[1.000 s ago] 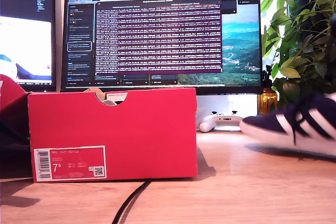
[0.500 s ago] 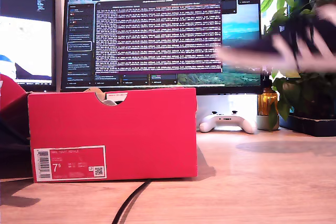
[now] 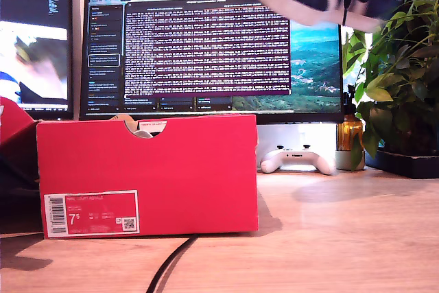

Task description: Pack the blue shoes by picking the first shoe and placing it inside the red shoebox, left side, then picking and rotating the second shoe and placing it in the shoebox

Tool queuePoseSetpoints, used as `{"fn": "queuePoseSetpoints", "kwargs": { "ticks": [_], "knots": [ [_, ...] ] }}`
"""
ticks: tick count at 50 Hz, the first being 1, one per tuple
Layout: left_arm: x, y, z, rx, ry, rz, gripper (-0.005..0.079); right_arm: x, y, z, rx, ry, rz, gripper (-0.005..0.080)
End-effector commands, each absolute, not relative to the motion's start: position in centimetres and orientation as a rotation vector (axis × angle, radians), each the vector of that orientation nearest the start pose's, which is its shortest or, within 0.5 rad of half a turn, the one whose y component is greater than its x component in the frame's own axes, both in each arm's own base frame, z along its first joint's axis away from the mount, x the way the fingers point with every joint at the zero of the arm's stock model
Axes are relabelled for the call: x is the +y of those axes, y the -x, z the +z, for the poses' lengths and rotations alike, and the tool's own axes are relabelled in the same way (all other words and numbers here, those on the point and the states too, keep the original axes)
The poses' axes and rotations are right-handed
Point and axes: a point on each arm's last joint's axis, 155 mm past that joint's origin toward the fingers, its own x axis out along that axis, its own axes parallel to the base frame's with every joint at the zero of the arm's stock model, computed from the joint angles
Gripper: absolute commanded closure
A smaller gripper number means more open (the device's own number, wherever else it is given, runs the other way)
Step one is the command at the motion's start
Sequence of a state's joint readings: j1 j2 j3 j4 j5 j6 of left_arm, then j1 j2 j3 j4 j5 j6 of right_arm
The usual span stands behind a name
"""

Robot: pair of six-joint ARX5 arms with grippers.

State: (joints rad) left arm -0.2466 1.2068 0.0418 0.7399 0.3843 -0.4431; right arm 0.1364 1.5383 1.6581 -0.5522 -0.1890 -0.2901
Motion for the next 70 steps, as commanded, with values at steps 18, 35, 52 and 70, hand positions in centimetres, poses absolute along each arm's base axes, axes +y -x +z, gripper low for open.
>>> {"fn": "queuePoseSetpoints", "kwargs": {
  "ticks": [18,35,52,70],
  "knots": [
    [-14.0,-27.2,5.4,0.551,0.445,-0.522,0.0763,18.4,-47.0,38.6,0.139,0.46,0.549,0.0765],
    [-14.1,-27.4,6.1,0.519,0.445,-0.53,0.0763,25.5,-47.6,33.6,0.167,0.536,0.69,0.0765],
    [-14.3,-28.4,8.9,0.399,0.447,-0.561,0.0763,28.1,-48.9,29.3,0.194,0.642,0.714,0.0765],
    [-14.4,-28.4,9.2,0.386,0.446,-0.564,0.0763,29.1,-50.1,25.0,0.252,0.686,0.736,0.0765]
  ]
}}
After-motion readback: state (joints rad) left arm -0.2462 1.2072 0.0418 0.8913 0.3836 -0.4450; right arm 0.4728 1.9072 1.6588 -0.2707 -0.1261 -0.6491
